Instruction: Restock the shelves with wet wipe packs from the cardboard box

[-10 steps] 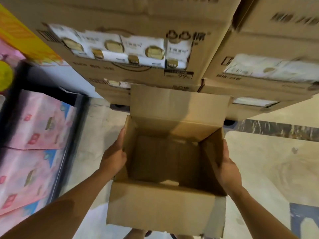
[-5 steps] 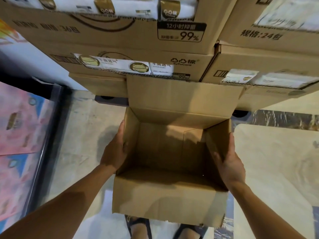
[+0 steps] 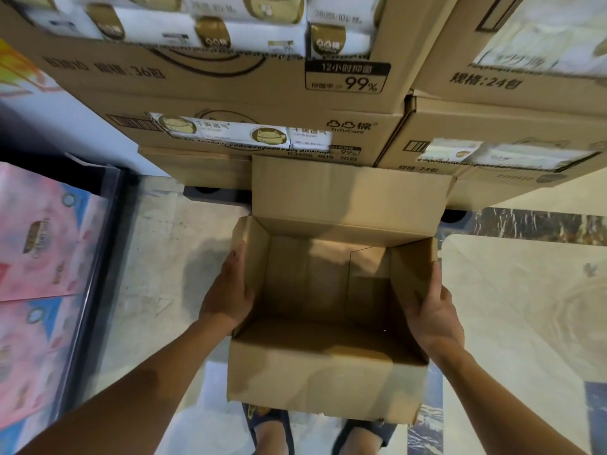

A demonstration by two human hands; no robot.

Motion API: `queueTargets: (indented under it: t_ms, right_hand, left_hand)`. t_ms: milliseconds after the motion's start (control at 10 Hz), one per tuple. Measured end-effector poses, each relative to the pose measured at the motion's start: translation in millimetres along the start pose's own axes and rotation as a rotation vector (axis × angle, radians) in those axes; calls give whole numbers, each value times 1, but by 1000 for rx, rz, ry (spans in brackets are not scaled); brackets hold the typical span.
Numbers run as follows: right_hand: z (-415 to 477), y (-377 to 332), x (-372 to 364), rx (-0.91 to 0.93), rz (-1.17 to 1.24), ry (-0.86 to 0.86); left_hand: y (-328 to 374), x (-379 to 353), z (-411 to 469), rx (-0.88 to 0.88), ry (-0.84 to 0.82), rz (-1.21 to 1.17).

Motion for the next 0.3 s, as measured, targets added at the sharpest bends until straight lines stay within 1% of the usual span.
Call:
queueTargets:
  t_ms: [100,200,300]
  right_hand:
    - [1,-2,13,-84,-55,-77]
    - [-16,-27,49,-94,-73,-135]
    - [-32,-53,77,9,-115,-128]
  left_hand:
    - [7,11,-4,47,-53,127]
    - [32,45,-26,84,-124,199]
    - [56,78,-43,27,-105,269]
Point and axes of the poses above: each hand's wrist, its own z-axis towards the middle knuckle, its own x-axis out of the back of the hand, y = z × x, the point moved 8 cm from there along z, towards the middle knuckle, and after that the axes turned 4 degrees about -z, right-handed, at the moved point
